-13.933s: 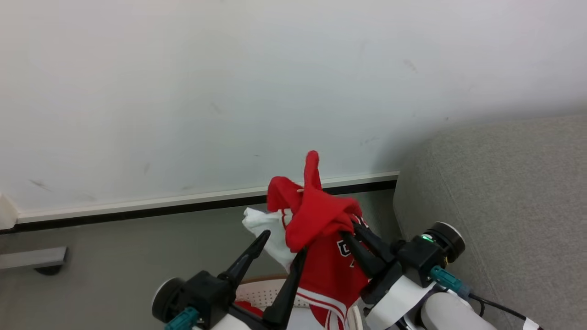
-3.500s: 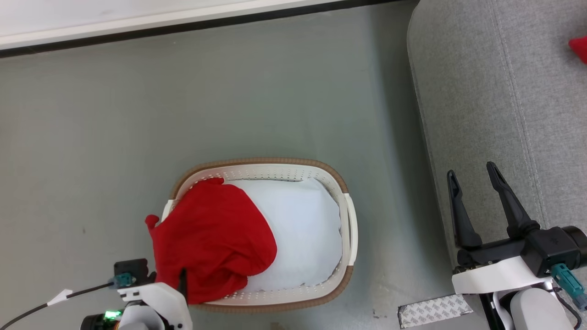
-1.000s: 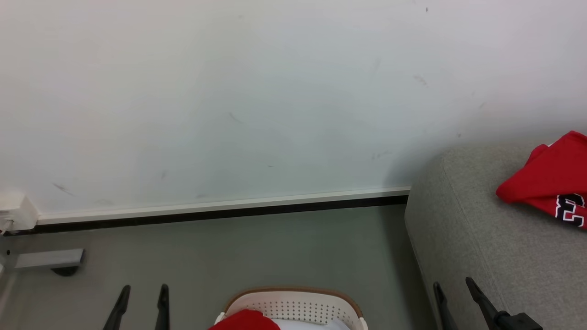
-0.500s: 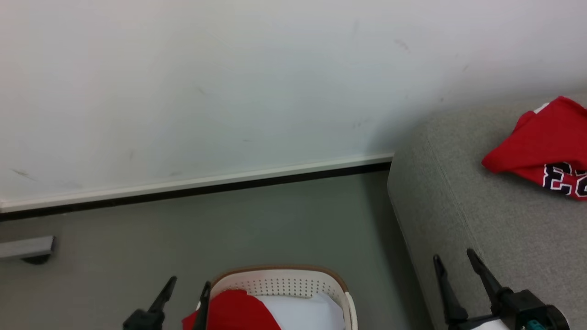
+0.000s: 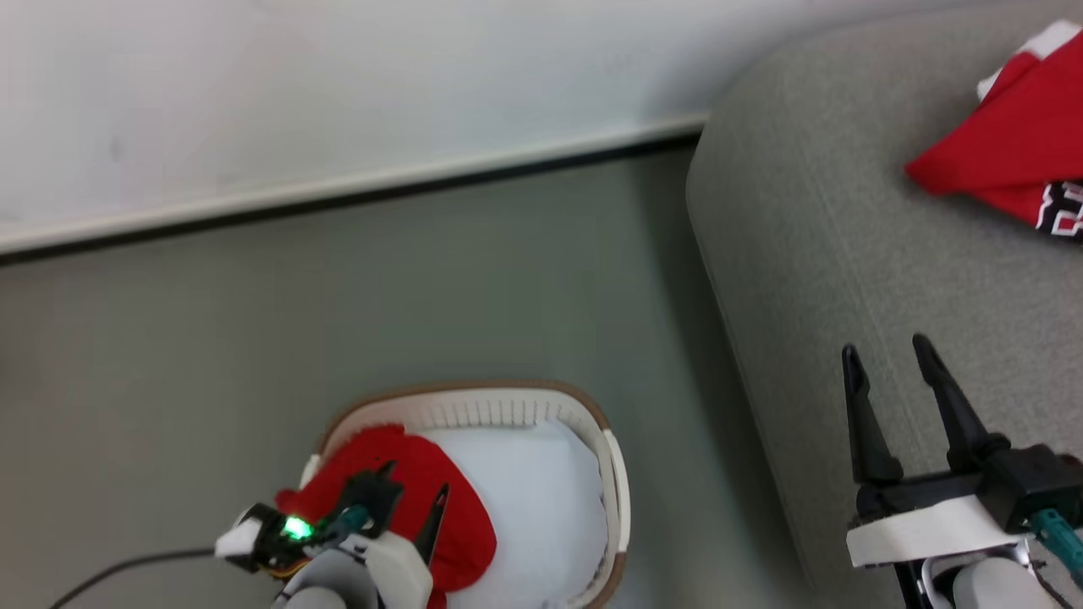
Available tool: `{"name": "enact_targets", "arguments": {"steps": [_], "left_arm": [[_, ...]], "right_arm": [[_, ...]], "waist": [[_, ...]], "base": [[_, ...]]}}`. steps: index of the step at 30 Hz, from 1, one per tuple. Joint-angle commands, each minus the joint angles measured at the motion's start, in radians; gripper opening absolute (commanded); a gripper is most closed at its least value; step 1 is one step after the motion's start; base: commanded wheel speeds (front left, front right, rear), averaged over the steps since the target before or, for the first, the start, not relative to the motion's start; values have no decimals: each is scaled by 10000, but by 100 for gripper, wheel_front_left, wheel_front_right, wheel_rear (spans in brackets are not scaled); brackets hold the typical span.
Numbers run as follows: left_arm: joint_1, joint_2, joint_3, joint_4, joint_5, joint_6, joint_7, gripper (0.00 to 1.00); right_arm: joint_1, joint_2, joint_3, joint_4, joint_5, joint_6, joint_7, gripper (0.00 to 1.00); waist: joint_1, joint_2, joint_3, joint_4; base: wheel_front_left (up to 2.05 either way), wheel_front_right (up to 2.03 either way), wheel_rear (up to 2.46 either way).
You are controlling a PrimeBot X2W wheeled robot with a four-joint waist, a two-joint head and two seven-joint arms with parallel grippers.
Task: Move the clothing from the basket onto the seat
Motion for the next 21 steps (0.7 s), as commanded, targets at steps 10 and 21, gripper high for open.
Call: {"name": "enact_targets", "arguments": {"steps": [10,21], "left_arm": [[-2274,196,-975,2291,818,51,651,100],[-4138,452,-2383,4049,2265,306,1404,100]], "right_arm": [[-764,-16,-21,-809,409,-24,11,100],[-1303,-15,41,-1410,684,-24,9,100]], "waist": [[-3,-1,2927,-338],[-3,-1,4581,-351]], "base": [[0,0,0],[0,0,0]]}}
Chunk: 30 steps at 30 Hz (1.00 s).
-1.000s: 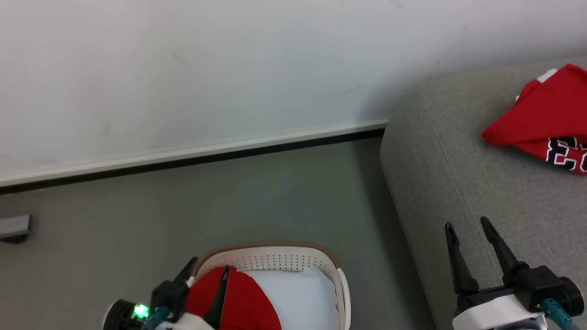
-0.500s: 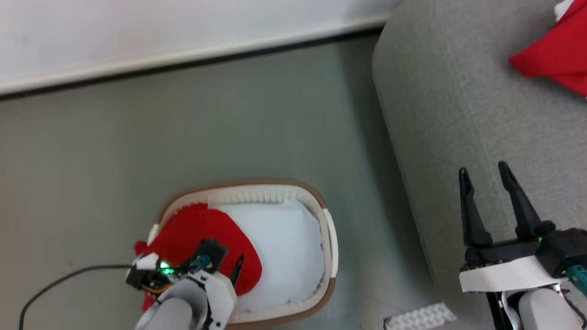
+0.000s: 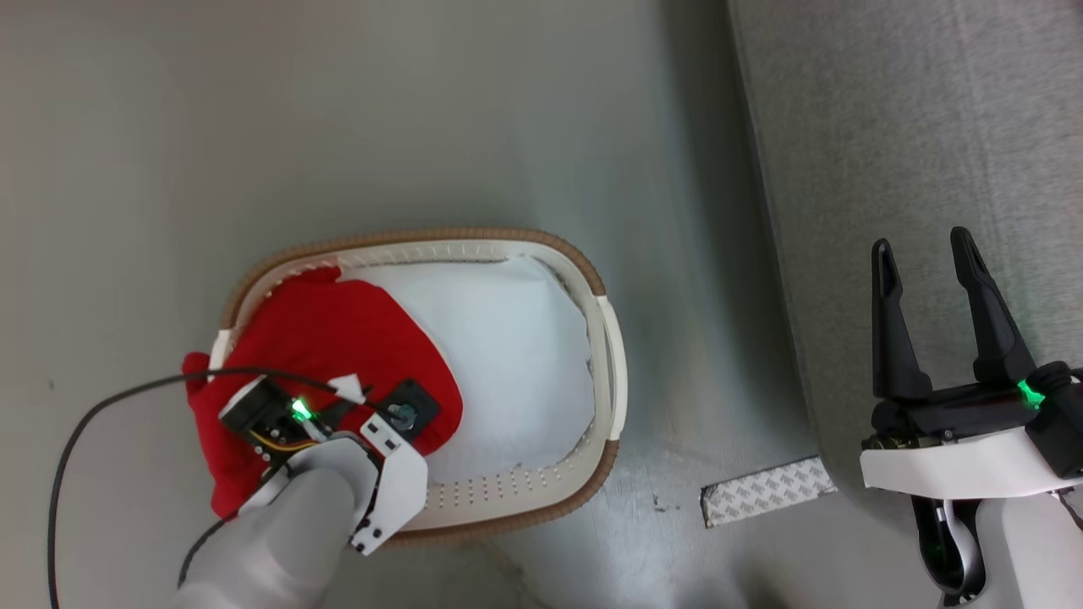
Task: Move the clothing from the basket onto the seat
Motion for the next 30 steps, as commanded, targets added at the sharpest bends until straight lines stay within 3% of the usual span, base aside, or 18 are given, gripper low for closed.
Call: {"name": "enact_targets", "arguments": {"steps": [1,30], "left_arm": [[-280,94,-140,234,244,35,131,100],[-1950,268,-1375,1608,753,751,773,100]], "right_arm": [[-179,-19,45,-81,85,-24,11,100],[-436,38,501,-383,685,37,43,100]], "waist": [[-3,0,469,-24],[-3,0,1966,-268]], "base": [[0,0,0],[0,0,0]]}}
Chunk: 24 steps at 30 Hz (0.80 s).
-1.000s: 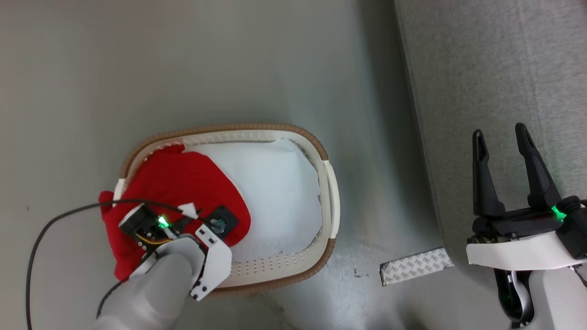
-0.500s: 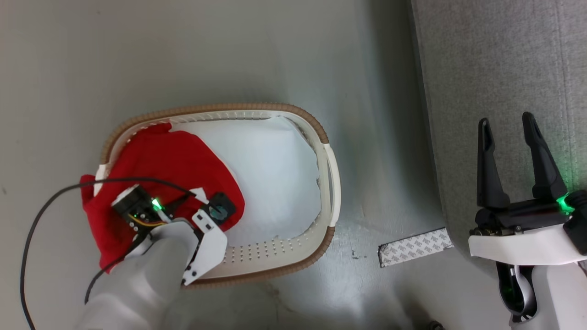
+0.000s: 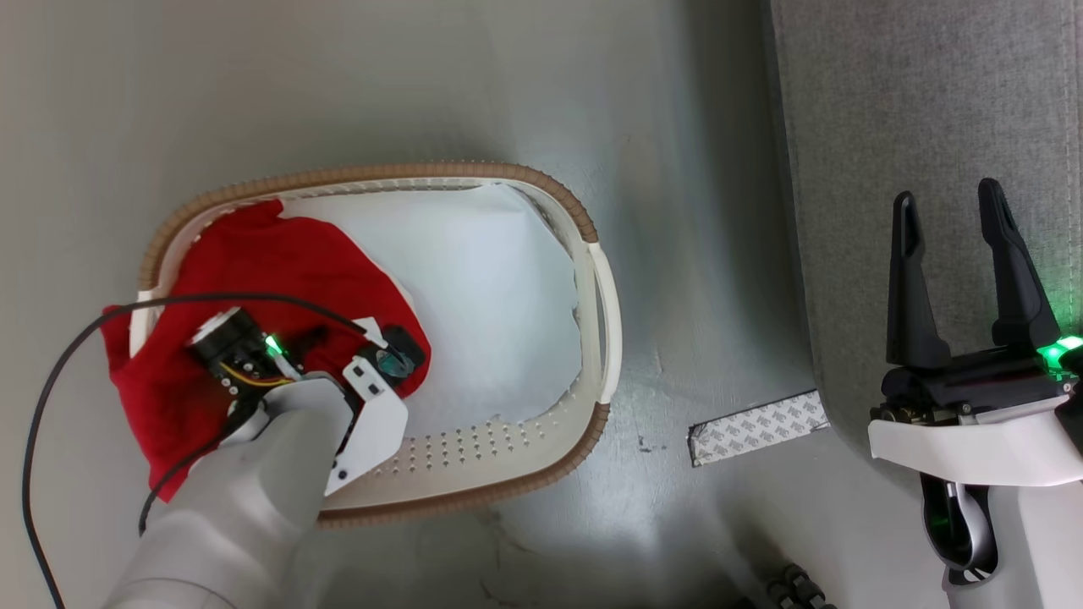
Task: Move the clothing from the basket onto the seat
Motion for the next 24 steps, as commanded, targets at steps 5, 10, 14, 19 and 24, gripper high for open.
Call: {"name": "enact_targets", "arguments": {"steps": [5,10,14,19,24], "left_arm": [[-217,22,-114,91,-131,104,-106,100],[-289,18,-170,132,-259,205,-161,100],[-319,-46,-213,144,-323,262,-236,100],[-370,-156,-284,159,-436,238,-309,100],[-401,-251,-378,173,-562,121,-376,55]], "right_arm": [[-58,119,136,280,304,125,106,100],[-20,130,92,273,239,128,120,100],[41,138,34,279,188,134,129,100],[90,139,-27,274,132,139,131,100],[61,139,-76,333,55,140,131,100]], "waist": [[1,1,203,-16],[1,1,317,30],[1,1,372,91],[1,1,390,154],[1,1,359,202]], "base": [[0,0,0],[0,0,0],[0,0,0],[0,0,0],[0,0,0]]}}
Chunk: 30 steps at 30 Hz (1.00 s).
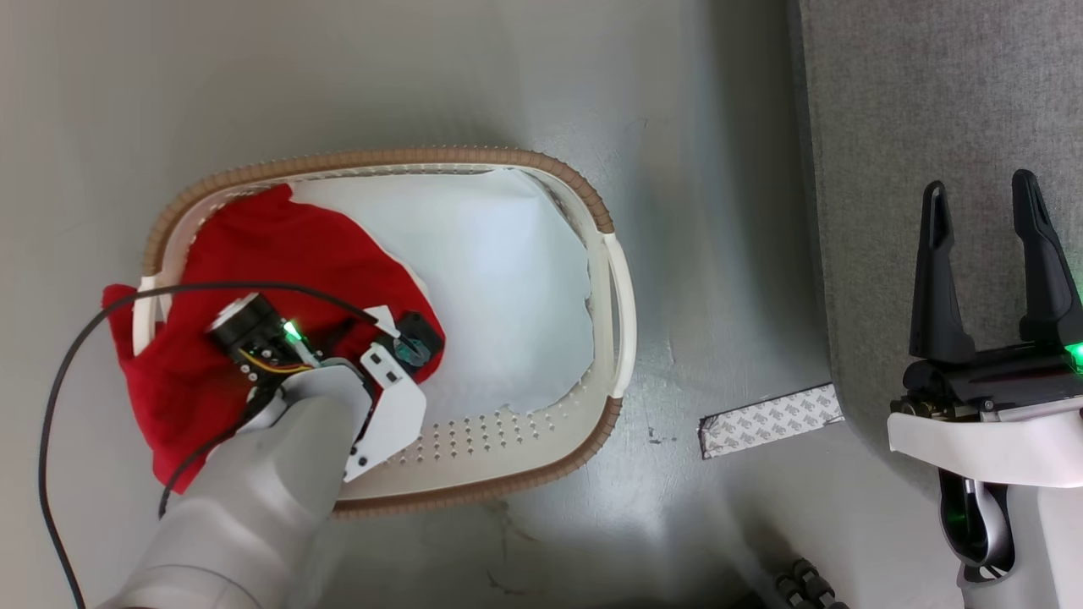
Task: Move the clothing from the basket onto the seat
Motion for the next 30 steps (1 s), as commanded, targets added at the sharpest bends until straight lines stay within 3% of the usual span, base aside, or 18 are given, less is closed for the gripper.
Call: {"name": "enact_targets", "arguments": {"steps": [1,3,5,11,17,30], "left_arm": [[-87,-3,-37,30,-105,-23,-95,46],[-106,-40,-31,38,-202,-86,-99,31],[-144,-88,-32,41,-290,-113,-119,0],[-52,-310,27,30,-590,-202,-254,0],[391,-540,294,-98,-1195,-210,-744,0],[2272,-728,1133,-467,-3011,-271,-2440,0]], "right_arm": [[21,172,213,604,197,173,181,100],[5,174,210,602,155,185,181,100],[-12,175,210,601,114,194,181,100],[-45,186,195,711,-49,207,181,100],[34,151,160,916,-218,150,138,100],[723,84,243,2009,-447,106,106,100]], "waist": [[2,1,-14,15],[2,1,-29,41],[2,1,-37,76],[2,1,-285,246],[2,1,-1195,518],[2,1,-4848,1464]], "base": [[0,0,0],[0,0,0],[0,0,0],[0,0,0],[0,0,0],[0,0,0]]}}
